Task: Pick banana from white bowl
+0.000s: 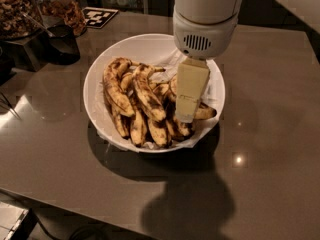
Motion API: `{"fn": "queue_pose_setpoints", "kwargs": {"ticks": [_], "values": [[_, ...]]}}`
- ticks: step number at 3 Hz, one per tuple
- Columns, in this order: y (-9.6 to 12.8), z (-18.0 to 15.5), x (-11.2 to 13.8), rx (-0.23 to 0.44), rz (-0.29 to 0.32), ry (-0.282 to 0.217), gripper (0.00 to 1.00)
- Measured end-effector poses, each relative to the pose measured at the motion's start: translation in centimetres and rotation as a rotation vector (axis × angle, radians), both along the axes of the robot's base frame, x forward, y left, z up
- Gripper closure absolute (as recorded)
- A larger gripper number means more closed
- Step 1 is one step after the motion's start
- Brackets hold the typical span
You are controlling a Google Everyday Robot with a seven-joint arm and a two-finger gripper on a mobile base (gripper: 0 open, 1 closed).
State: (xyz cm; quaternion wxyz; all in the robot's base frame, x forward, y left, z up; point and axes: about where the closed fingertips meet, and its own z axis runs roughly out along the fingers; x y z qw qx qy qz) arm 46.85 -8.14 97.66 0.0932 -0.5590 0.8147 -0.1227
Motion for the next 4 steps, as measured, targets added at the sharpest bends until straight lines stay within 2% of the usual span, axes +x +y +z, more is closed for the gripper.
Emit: {"fn": "queue_pose_setpoints", "kwargs": {"ticks": [2, 4], "values": [[0.06, -0.59, 0.24, 0.008, 0.000, 0.024, 0.13], [0.30, -1.34, -0.14, 0.010, 0.014, 0.053, 0.20]]}}
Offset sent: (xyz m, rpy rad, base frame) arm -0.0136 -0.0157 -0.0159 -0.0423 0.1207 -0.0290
